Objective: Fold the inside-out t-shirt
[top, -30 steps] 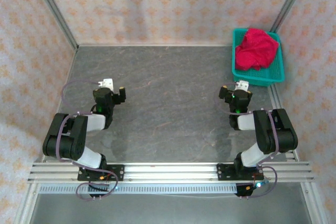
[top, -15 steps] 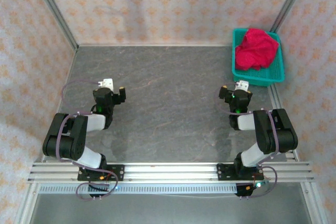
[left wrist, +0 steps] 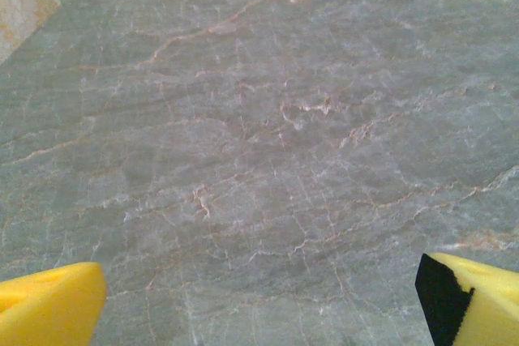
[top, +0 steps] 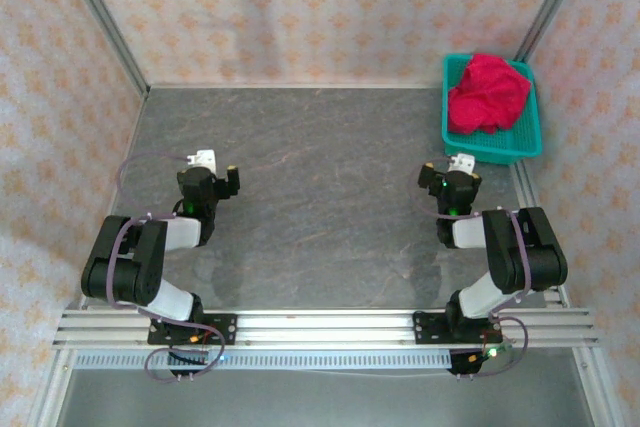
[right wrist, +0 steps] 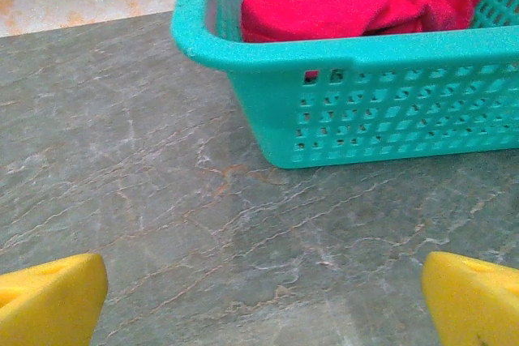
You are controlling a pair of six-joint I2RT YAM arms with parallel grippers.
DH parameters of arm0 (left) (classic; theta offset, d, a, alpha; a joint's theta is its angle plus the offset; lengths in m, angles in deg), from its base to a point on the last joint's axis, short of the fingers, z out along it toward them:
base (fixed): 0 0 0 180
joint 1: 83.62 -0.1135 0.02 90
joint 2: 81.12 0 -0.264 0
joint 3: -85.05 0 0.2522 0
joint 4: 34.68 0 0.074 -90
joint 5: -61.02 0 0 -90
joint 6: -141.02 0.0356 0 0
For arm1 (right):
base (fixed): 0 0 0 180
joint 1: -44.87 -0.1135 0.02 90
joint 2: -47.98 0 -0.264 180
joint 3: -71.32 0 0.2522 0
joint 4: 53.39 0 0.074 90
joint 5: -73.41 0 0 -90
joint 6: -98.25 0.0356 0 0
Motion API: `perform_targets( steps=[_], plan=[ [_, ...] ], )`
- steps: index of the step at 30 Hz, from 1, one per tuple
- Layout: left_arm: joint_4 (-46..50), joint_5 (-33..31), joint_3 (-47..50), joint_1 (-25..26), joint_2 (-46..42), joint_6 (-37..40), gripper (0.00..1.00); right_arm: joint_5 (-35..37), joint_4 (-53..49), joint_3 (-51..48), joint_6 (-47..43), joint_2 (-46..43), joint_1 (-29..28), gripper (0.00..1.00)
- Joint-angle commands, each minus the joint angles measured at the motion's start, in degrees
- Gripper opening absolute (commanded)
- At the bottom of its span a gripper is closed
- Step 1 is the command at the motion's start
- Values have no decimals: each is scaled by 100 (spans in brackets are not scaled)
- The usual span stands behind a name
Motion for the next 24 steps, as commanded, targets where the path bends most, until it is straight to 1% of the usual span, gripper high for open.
perform_targets(
  steps=[1,2,3,4,5,6,7,8,9,10,11,12,13,15,18,19,20,21,24],
  plan=[
    [1369,-217,-641,82,-459,-82,100,653,-267,19,93,-650,-66,99],
    [2211,-472,-1048,129,-646,-241,100,869,-930,212,59,-1112,-161,99],
    [2601,-439,-1270,172,-771,-227,100,1063,-1640,470,62,-1523,-238,99],
    [2797,-376,-1390,261,-948,-196,100,1260,-2452,841,209,-1894,-294,99],
    [2922,-298,-1443,344,-1162,-182,100,1556,-3070,1197,583,-2071,-298,99],
    [3045,-201,-1495,392,-1352,-222,100,1989,-3479,1496,1069,-2255,-299,99],
    [3229,-65,-1579,406,-1544,-336,100,2470,-3884,1819,1669,-2226,-287,99],
    [3489,-13,-1714,408,-1694,-500,100,2709,-4438,2274,2251,-2133,-251,99],
    [3829,-56,-1879,405,-1817,-685,100,2502,-4853,2667,2434,-1894,-161,99],
    [4412,-304,-2162,402,-1917,-1041,100,2151,-5248,3117,2431,-1624,-61,99],
    [5437,-692,-2562,409,-1975,-1693,100,1931,-5704,3637,2466,-1330,-16,99],
    [5907,-983,-2802,411,-2026,-1983,100,1746,-6040,4060,2523,-1056,22,99],
    [5882,-1004,-2763,396,-2161,-2000,100,1432,-6368,4542,2571,-716,87,99],
    [5844,-1122,-2603,391,-2407,-2138,100,1324,-6729,5309,2902,-71,163,99],
    [6214,-1477,-2566,382,-2573,-2708,100,594,-7403,6515,3571,927,550,99],
    [6279,-1328,-2612,354,-2549,-2597,100,341,-7648,6948,3870,1290,700,97],
    [6245,-909,-2667,314,-2494,-2375,100,138,-7904,7365,4081,1651,829,95],
    [6284,-681,-2755,311,-2420,-2320,100,34,-8095,7736,4242,1943,898,94],
    [6367,-370,-2899,304,-2298,-2422,100,-9,-8727,8925,4719,2929,1064,90]
  ],
)
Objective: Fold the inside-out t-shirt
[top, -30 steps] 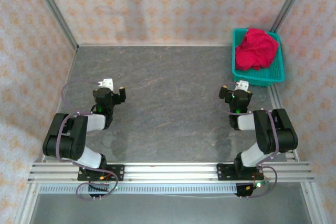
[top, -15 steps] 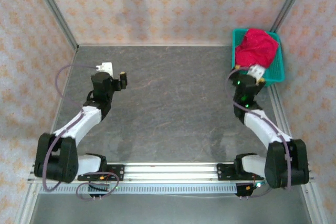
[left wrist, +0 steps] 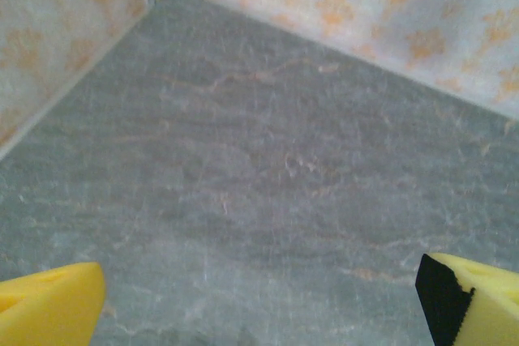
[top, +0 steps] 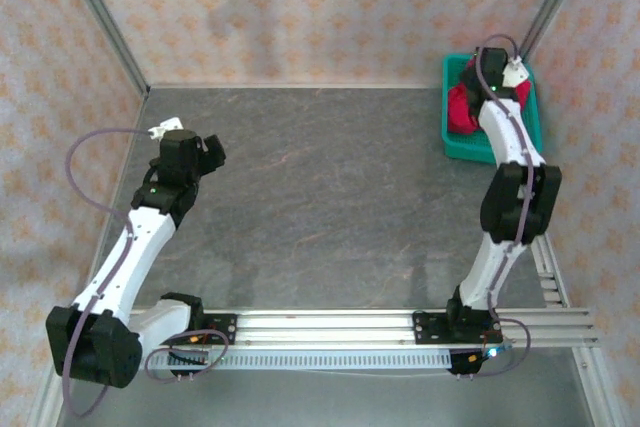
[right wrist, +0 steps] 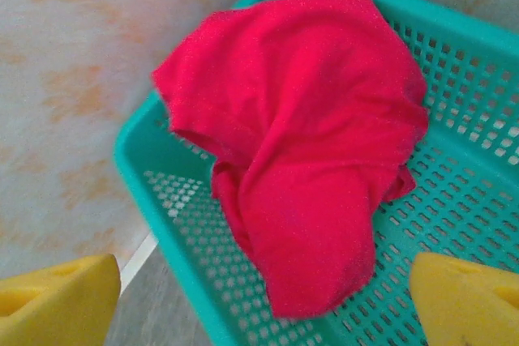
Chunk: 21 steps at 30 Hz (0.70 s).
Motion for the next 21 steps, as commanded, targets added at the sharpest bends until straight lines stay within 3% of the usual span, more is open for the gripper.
perform_targets(
  steps=[1,5,11,17,21],
  plan=[
    [411,411,-225,-42,49,-212,100,-357,-1380,1188,978,817,196,88],
    [261,645,-195,-77,-101,-369,100,-644,-1911,2534,1562,1963,281,83],
    [463,176,-297,-196,-98,-856,100,-963,-2397,3951,2386,3287,286,74],
    [607,1275,-583,-518,293,-1087,100,-451,-2372,4099,2615,3565,303,72],
    [1034,1614,-1002,-562,629,-1071,100,-471,-2179,4157,2446,3695,320,47]
  ],
)
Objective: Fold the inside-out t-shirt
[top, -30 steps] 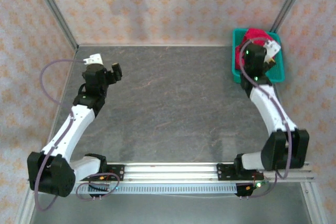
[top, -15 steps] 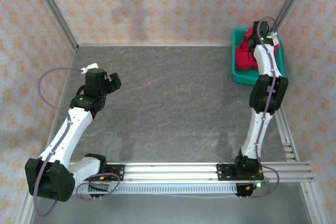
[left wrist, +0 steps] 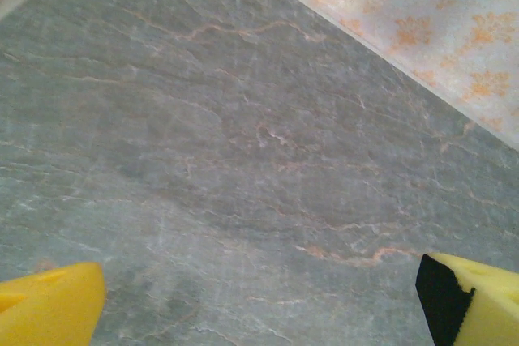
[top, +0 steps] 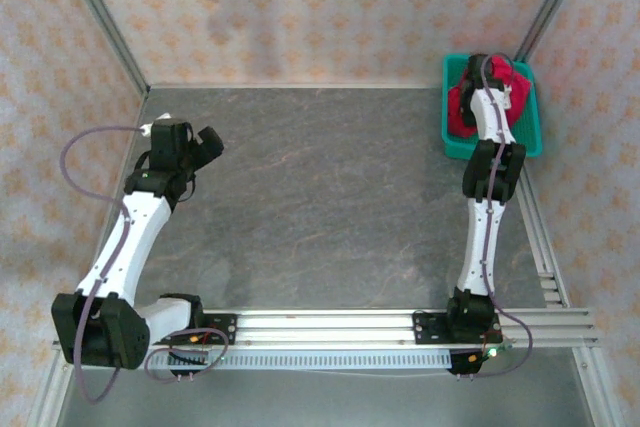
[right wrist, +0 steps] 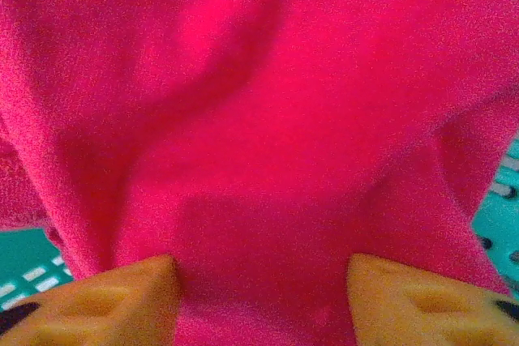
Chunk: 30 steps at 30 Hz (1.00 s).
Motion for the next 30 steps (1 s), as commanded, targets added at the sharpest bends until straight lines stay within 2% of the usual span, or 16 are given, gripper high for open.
perform_targets(
  steps=[1,4,5,12,22,27,30],
  plan=[
    [476,496,-379,-53,171,-105,100,231,-13,252,-13,105,17,37],
    [589,584,-510,-73,215,-63,100,268,-2,252,-46,130,20,4],
    [613,571,-524,-82,217,-44,100,249,18,269,-94,124,21,0],
    [784,482,-607,-126,33,-91,100,233,30,529,-663,-499,-33,0],
    [651,1002,-377,-131,-625,-469,98,843,12,533,-2159,-2428,-578,0],
    [647,1107,-247,-126,-1261,-609,98,798,147,551,-2586,-3436,-909,0],
    [638,1233,-242,-125,-1615,-572,98,521,300,604,-2744,-3959,-1161,0]
  ],
)
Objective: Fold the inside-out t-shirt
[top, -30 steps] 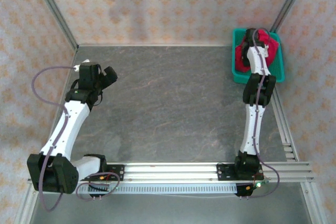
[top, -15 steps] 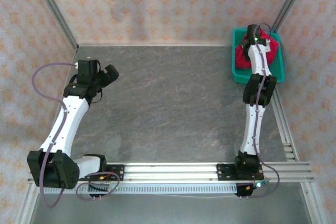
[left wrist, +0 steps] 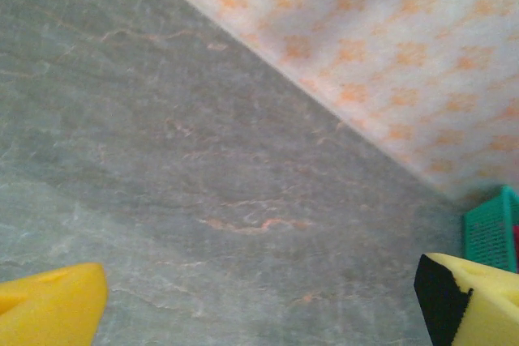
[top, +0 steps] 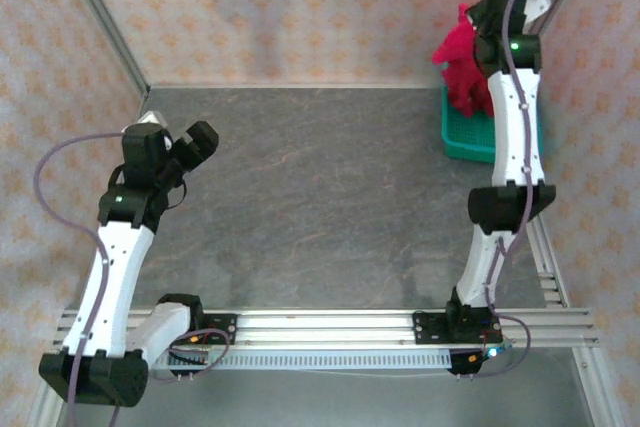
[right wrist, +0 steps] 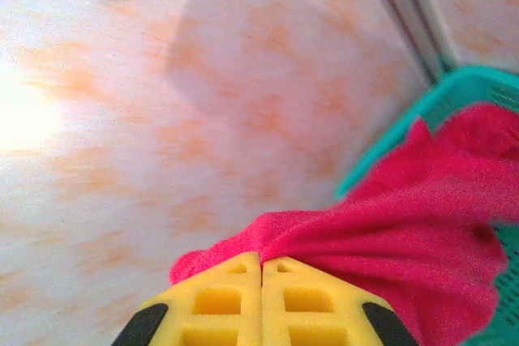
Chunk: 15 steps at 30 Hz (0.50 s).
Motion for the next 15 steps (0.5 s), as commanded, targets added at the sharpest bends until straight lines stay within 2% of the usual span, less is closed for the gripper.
perform_targets(
  steps=[1,10,13,15],
  plan=[
    [51,250,76,-43,-391,-37,98,-181,218,297,-406,-573,-184,0],
    [274,447,67,-45,-1052,214,98,-1265,699,786,-505,-1495,-1231,0],
    [231,490,110,-44,-1119,174,98,-1903,992,903,-429,-1552,-1546,0],
    [179,542,144,-43,-1120,111,98,-2570,1309,819,-154,-1524,-1656,0]
  ],
)
